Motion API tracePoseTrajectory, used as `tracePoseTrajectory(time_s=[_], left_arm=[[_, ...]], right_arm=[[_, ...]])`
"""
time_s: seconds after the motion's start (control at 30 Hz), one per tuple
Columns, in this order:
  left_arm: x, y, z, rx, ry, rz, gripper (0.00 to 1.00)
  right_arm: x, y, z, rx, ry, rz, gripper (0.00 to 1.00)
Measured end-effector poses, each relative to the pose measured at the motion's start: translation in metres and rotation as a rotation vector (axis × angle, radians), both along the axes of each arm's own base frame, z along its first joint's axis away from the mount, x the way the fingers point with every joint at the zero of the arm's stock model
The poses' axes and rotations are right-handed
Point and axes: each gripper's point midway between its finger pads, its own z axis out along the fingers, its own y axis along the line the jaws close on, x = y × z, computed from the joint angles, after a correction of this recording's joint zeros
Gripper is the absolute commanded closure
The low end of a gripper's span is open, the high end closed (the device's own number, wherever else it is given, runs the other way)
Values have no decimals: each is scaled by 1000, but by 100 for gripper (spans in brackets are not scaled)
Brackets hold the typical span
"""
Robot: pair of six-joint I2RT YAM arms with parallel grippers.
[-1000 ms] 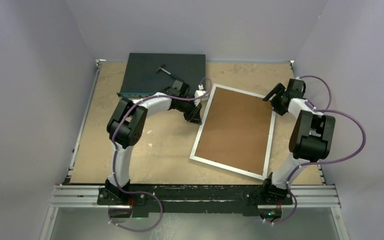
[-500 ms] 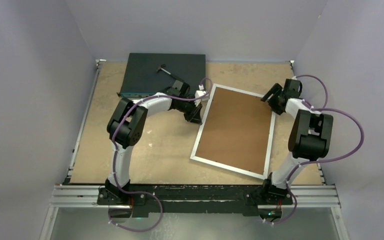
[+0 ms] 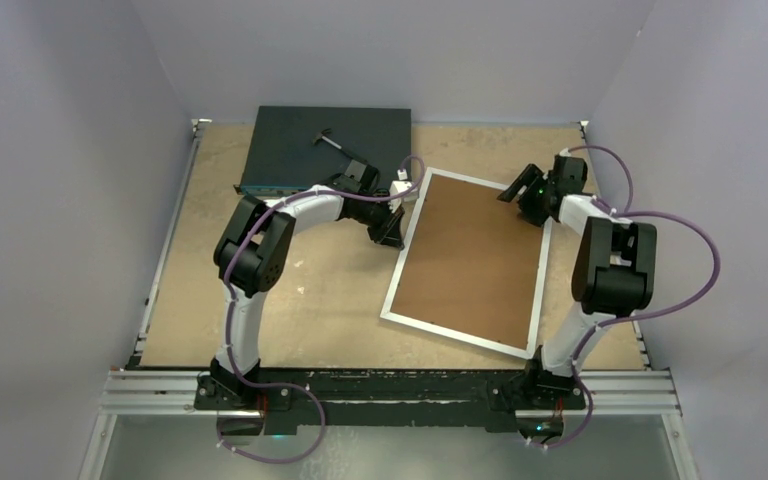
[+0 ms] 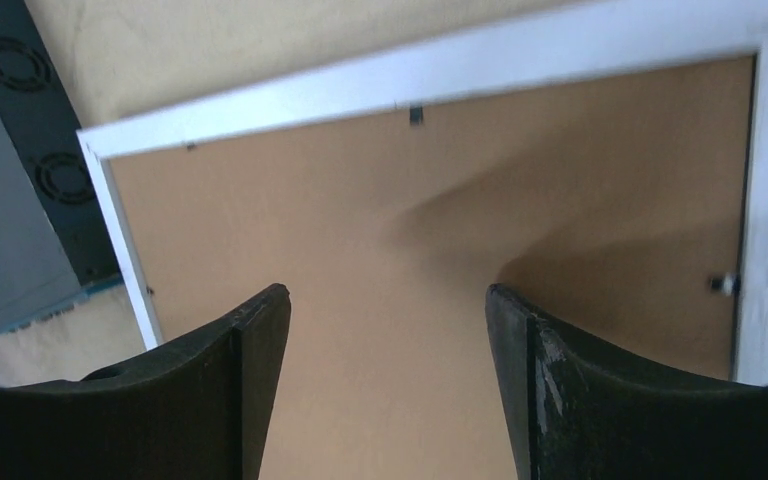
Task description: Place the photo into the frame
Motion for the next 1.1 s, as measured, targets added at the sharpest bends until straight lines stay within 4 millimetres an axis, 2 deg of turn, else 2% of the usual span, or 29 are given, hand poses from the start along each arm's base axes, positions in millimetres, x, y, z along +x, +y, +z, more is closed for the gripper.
tracePoseTrajectory(time_s=[0.1,0.17,0.27,0.33,0.43,0.53,0.6,0.8,1.1], left_arm=[[0,0,0,-1,3,2,94],[0,0,1,-3,8,6,90],[1,3,1,2,11,14,81],[3,9,-5,31,10,34,80],[-3,18,-15,64,42,46,78],[-3,19,-15,65,45,47,76],[-4,19,-15,62,47,46,74],[-7,17,-12,53,61,47,70],[-11,12,-9,45,82,52,68]], right_arm=[[-19,5,4,7,57,4,24],[-30,6,11,4,73,1,21],[-47,2,25,-18,74,-24,18],[-60,-3,30,-33,78,-47,18],[-85,-9,22,-35,123,-77,18],[-121,-20,3,-33,218,-124,18],[-138,-24,-2,-28,260,-147,18],[-147,-35,12,-51,238,-180,19],[-152,-37,9,-57,258,-171,20]])
